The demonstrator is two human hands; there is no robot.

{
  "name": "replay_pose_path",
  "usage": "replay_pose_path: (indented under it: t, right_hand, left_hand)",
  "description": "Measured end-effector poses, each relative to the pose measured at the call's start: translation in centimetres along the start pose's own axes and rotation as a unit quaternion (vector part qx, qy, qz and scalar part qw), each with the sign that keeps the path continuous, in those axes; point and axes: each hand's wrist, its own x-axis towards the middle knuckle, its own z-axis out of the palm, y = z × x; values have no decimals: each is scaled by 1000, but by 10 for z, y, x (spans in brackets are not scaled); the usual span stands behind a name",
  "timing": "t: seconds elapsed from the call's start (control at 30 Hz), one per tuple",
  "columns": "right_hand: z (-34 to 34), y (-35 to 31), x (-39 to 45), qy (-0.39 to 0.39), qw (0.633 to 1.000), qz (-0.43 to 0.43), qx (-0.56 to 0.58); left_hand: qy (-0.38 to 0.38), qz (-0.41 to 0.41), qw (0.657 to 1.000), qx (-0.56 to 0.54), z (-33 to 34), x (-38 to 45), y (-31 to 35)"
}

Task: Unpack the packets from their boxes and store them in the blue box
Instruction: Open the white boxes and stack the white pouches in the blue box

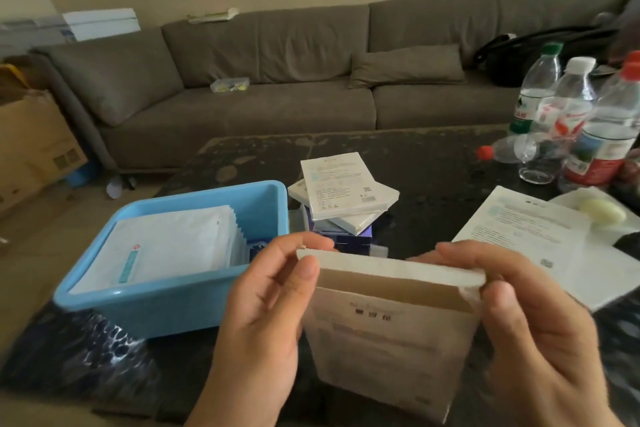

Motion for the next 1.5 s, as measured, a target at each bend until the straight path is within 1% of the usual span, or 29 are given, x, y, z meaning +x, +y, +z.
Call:
replay_pose_path:
  t: [0.07,0.17,0.3,0.43,0.57,0.63,0.7,0.73,0.83,0.93,1.03,1.07,1.17,1.23,1.27,1.33,1.4,1.5]
  right_hand:
    - [-2,-1,-1,-9,997,-30,-64]
    - [-4,-3,4,-1,995,-9,-97]
    - [-8,-5,6,-21,998,24,-57]
    - [-10,-6,5,-46,998,28,-37]
    - [-11,-12,7,-81,995,-6,-54]
    - [-11,-14,7,-99,994,-6,-57]
    - [-11,-14,7,-110,990,-20,-83]
    - [-11,-13,8,-110,988,-28,-100]
    - [-10,-13,9,-99,983,-33,-152]
    - [-9,-20,12,-85,968,-15,-235]
    - [-10,-24,14,-121,938,-11,-325]
    - [-10,-26,15,-140,931,3,-337]
    - [-16,-29,18,-212,929,77,-294]
    - [-20,-31,21,-260,928,124,-236]
    - [-21,-31,23,-273,931,145,-197]
    - [-21,-32,26,-278,936,189,-103]
    - [-20,-31,27,-267,940,214,-7]
    - [-16,-30,26,-229,953,189,65]
  left_hand:
    - [-7,7,1000,16,0,-1,-2]
    - [-14,1,1000,-8,-2,-2,-5]
    - [-24,18,999,-26,-2,-4,-6]
    - [-15,26,999,-39,-1,-8,-7]
    - [11,33,999,-19,5,-11,-9]
    - [10,34,999,-8,6,-10,-11]
    - [0,40,999,5,6,-9,-13]
    - [-3,54,998,24,5,-9,-15]
    - [-9,134,985,112,2,-8,-21]
    - [-9,215,967,140,2,-8,-24]
    - [-13,290,945,153,7,-12,-23]
    - [-16,307,939,152,9,-14,-23]
    - [-30,349,921,170,12,-18,-19]
    - [-36,369,906,204,11,-20,-15]
    - [-37,375,900,217,11,-21,-13]
    - [-38,382,893,235,10,-21,-11]
    - [-49,388,887,246,10,-21,-10]
    - [-50,387,888,244,10,-20,-11]
